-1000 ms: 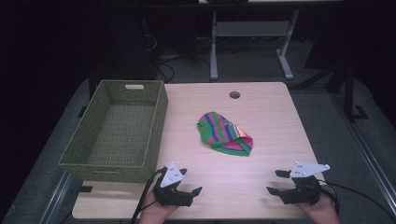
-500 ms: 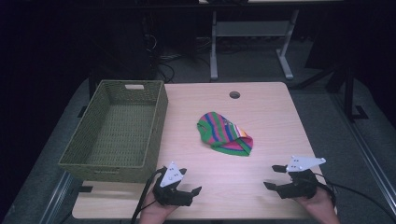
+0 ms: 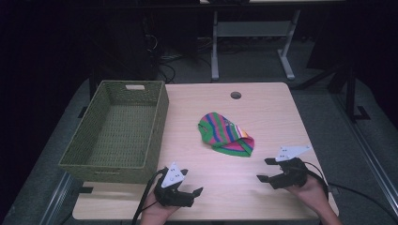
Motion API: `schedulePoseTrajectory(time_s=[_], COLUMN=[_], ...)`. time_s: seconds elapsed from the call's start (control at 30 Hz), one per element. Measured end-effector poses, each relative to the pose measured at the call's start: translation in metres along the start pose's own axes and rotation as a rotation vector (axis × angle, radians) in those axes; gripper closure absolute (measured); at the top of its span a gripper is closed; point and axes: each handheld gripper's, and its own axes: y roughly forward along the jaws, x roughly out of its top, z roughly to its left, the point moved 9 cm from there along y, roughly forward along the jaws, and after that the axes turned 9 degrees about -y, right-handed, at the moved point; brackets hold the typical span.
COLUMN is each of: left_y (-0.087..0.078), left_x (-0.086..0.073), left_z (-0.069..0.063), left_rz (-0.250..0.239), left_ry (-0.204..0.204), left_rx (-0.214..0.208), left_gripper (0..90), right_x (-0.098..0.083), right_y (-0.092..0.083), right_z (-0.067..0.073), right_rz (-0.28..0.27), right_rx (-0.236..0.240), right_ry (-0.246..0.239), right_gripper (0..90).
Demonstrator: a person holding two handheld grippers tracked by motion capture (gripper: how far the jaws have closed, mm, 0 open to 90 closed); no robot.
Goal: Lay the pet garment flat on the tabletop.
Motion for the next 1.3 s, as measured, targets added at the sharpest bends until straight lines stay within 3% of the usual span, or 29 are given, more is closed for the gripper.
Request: schedulePoseTrajectory(time_s=[0.47, 1.0, 1.3], left_y=[0.000, 0.000, 0.000], left_x=[0.000, 0.001, 0.001], left_z=[0.000, -0.001, -0.001], left_rz=[-0.001, 0.000, 0.003], left_ry=[0.003, 0.006, 0.006], left_rx=[-0.002, -0.006, -0.008], left_gripper=[18.9, 18.9, 18.9], right_x=[0.036, 0.055, 0.068], right_y=[0.028, 0.041, 0.049], right_z=[-0.019, -0.037, -0.045], right_rz=[0.045, 0.073, 0.106], right_rx=[0.034, 0.051, 0.045], right_ry=[-0.022, -0.004, -0.032], right_gripper=[27.8, 27.8, 27.8])
